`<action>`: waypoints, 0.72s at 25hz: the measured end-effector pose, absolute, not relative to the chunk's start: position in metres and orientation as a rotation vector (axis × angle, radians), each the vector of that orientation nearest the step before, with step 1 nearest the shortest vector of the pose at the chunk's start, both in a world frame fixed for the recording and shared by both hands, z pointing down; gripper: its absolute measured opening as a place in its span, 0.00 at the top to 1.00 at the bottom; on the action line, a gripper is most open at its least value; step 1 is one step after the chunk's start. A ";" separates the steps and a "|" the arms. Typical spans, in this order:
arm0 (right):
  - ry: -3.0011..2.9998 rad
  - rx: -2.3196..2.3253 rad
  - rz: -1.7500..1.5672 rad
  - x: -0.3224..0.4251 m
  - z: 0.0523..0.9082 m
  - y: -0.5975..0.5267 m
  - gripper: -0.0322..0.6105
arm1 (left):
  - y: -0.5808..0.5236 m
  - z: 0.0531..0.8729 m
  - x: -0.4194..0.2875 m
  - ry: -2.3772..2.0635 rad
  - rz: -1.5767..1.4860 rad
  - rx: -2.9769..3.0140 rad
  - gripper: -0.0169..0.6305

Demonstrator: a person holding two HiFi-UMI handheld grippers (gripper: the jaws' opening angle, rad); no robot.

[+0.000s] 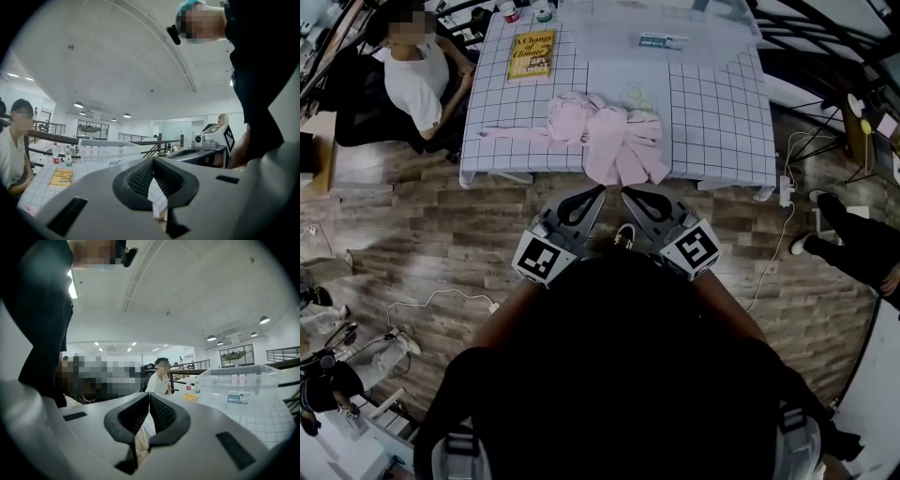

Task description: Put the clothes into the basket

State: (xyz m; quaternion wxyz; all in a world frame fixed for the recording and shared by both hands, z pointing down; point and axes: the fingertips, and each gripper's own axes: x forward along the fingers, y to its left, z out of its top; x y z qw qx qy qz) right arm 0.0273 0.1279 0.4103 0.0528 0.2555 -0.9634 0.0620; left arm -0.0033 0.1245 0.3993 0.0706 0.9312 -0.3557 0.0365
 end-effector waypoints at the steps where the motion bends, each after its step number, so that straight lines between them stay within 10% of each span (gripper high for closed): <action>1: -2.930 0.768 0.195 0.029 0.411 0.126 0.93 | 0.123 0.399 -0.001 -1.078 0.111 2.797 0.97; 18: -2.875 0.737 0.189 0.032 0.447 0.082 0.93 | 0.076 0.422 -0.010 -1.147 0.120 2.788 0.97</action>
